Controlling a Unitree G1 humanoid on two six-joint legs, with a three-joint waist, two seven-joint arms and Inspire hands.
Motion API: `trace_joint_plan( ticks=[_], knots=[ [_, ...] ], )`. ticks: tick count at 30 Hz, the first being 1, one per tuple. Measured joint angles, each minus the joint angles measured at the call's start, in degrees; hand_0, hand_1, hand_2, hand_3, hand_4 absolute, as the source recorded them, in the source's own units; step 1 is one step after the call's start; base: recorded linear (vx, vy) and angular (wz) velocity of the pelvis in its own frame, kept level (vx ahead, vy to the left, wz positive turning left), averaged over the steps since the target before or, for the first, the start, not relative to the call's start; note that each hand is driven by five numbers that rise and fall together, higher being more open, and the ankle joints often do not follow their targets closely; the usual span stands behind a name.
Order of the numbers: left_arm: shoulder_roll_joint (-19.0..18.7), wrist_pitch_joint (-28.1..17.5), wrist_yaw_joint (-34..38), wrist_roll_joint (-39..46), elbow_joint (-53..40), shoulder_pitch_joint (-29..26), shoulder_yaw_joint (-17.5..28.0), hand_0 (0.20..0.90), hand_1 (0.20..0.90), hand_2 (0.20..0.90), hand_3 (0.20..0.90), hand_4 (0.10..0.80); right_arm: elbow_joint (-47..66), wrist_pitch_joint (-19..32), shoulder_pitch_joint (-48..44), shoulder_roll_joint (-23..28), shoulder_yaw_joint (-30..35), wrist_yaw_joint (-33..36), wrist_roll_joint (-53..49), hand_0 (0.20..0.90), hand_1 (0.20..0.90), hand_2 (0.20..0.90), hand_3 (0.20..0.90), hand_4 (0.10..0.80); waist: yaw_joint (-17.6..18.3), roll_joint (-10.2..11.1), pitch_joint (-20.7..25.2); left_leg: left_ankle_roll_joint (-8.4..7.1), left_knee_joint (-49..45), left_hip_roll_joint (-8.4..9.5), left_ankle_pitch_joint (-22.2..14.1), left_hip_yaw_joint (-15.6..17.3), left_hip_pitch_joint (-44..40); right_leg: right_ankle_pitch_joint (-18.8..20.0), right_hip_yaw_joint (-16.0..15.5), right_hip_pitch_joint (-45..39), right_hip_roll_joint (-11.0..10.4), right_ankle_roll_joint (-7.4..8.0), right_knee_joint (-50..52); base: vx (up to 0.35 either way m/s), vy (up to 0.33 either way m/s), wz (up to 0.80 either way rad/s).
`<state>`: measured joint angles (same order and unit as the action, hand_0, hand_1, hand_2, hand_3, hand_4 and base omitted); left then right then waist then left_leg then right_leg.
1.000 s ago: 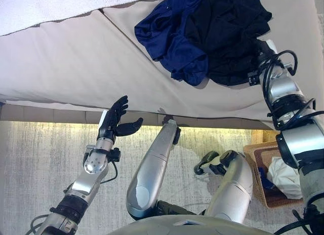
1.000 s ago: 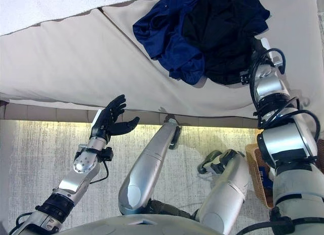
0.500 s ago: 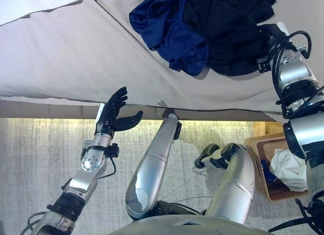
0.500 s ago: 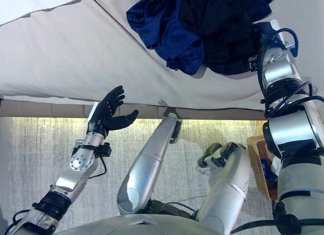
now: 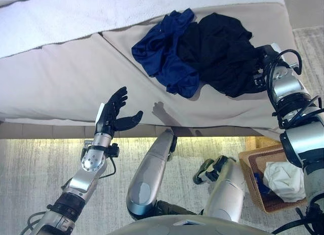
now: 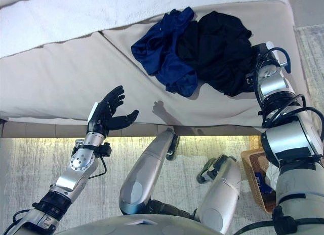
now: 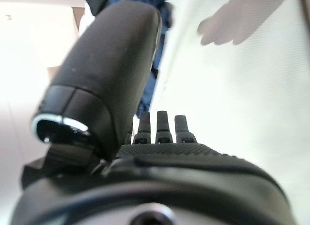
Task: Pick up the clothes from the bed and place them into the basket
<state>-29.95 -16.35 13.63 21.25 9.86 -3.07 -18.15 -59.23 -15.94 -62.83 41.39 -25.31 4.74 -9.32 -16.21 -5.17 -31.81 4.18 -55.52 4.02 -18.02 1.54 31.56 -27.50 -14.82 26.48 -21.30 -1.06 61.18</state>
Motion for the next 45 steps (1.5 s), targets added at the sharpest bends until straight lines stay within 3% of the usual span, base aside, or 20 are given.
trace_joint_plan(
  ticks=[6,10,18,23,28,34,39,41,42,43,44,45],
  knots=[
    [0.08,2.02,-0.18,-0.03,-0.02,-0.15,-0.04,0.900,0.900,0.900,0.900,0.800,0.78,0.34,0.14,0.53,0.03,0.13,1.11,0.300,0.300,0.300,0.200,0.100,1.05,0.96,0.15,-0.45,9.75,-1.04,1.93,1.98,-9.93,4.25,-0.46,-8.48,1.30,1.91,-9.91,0.073,0.044,-0.21],
    [0.02,3.06,-0.65,-0.47,-0.02,-1.04,-0.03,0.900,0.900,0.900,0.900,0.800,2.94,0.96,0.13,2.61,0.06,0.84,1.14,0.300,0.300,0.300,0.200,0.100,1.70,1.39,0.30,-0.92,15.80,-1.25,3.90,2.12,-13.94,6.84,-1.72,-12.20,2.27,2.02,-15.92,-0.009,0.021,-0.09],
    [-1.47,6.37,-2.28,-0.47,-0.12,-3.10,0.17,0.900,0.900,0.900,0.900,0.800,11.86,1.34,-0.40,9.04,1.98,5.29,-2.48,0.300,0.300,0.300,0.200,0.100,4.28,2.12,0.58,-1.92,35.56,-1.35,11.62,2.77,-28.16,14.46,-3.29,-24.61,6.41,3.47,-34.29,0.031,-0.004,-0.09],
    [-3.77,7.59,-2.92,-0.45,-0.02,-3.81,0.53,0.900,0.900,0.900,0.900,0.800,12.24,2.29,-4.85,14.30,3.12,7.73,-5.31,0.300,0.300,0.300,0.200,0.100,6.75,4.09,4.84,-2.26,46.82,-2.10,16.45,3.65,-33.37,20.29,-3.24,-29.64,9.98,3.95,-46.85,0.004,-0.002,-0.15],
    [-3.65,7.59,-3.34,-0.45,0.27,-3.92,-0.06,0.900,0.900,0.900,0.900,0.800,12.25,2.14,-9.02,17.63,2.86,9.05,-5.37,0.300,0.300,0.300,0.200,0.100,9.80,4.73,8.90,-2.23,53.12,-2.45,18.30,5.19,-36.70,25.94,-2.81,-33.90,12.34,4.38,-57.57,-0.009,0.009,-0.18],
    [-3.38,7.27,-3.41,-0.45,4.41,-4.75,-0.10,0.900,0.900,0.900,0.900,0.800,12.42,1.77,-11.43,20.99,1.94,9.66,-7.34,0.300,0.300,0.300,0.200,0.100,13.09,5.62,11.98,-2.23,56.32,-2.99,18.31,8.35,-38.25,30.60,0.31,-35.05,14.10,4.34,-64.65,0.007,-0.019,-0.31],
    [-2.21,7.22,-3.98,-0.45,7.50,-4.92,-0.09,0.900,0.900,0.900,0.900,0.800,12.54,0.98,-11.99,23.63,1.86,9.64,-7.50,0.300,0.300,0.300,0.200,0.100,15.60,5.76,12.05,-2.23,56.26,-2.94,18.31,11.11,-39.62,32.29,2.53,-35.71,14.20,3.37,-66.38,0.010,-0.006,-0.36],
    [-1.47,7.22,-4.33,-0.47,7.72,-4.87,-0.10,0.900,0.900,0.900,0.900,0.800,12.54,0.56,-11.92,24.37,1.87,9.64,-7.48,0.300,0.300,0.300,0.200,0.100,16.48,5.97,11.99,-2.25,52.82,-3.04,18.24,12.23,-38.64,33.71,3.63,-35.74,13.83,2.86,-66.38,0.003,-0.007,-0.29],
    [-1.29,7.15,-4.69,-0.48,7.72,-5.01,-0.10,0.900,0.900,0.900,0.900,0.800,12.53,0.42,-11.63,24.98,1.87,9.57,-7.45,0.300,0.300,0.300,0.200,0.100,17.05,6.75,12.12,-2.19,47.90,-2.96,18.06,12.50,-35.96,34.75,4.17,-35.49,12.67,1.93,-66.36,0.019,-0.008,-0.30],
    [-1.08,6.96,-5.10,-0.50,7.73,-4.94,-0.15,0.900,0.900,0.900,0.900,0.800,12.56,-0.01,-11.47,25.45,1.96,9.43,-7.43,0.300,0.300,0.300,0.200,0.100,17.11,7.43,12.61,-1.80,49.18,-2.31,16.73,12.42,-35.03,34.97,5.35,-35.11,11.76,1.75,-66.33,0.035,-0.017,-0.34],
    [-0.59,6.76,-5.45,-0.52,7.72,-4.77,-0.35,0.900,0.900,0.900,0.900,0.800,12.81,-0.14,-11.47,26.25,2.19,8.89,-7.41,0.300,0.300,0.300,0.200,0.100,17.26,5.68,14.07,-0.81,58.70,-2.95,21.19,12.19,-37.36,34.89,5.92,-34.18,13.46,1.85,-66.34,0.045,-0.021,-0.45],
    [-0.62,6.23,-5.58,-0.54,7.85,-5.14,-0.25,0.900,0.900,0.900,0.900,0.800,13.54,-0.10,-10.22,27.07,2.67,8.68,-7.37,0.300,0.300,0.300,0.200,0.100,17.93,5.00,14.36,-0.69,60.61,-4.34,23.01,12.28,-38.46,34.04,6.81,-33.76,14.45,3.05,-65.61,0.042,-0.022,-0.48]
  ],
)
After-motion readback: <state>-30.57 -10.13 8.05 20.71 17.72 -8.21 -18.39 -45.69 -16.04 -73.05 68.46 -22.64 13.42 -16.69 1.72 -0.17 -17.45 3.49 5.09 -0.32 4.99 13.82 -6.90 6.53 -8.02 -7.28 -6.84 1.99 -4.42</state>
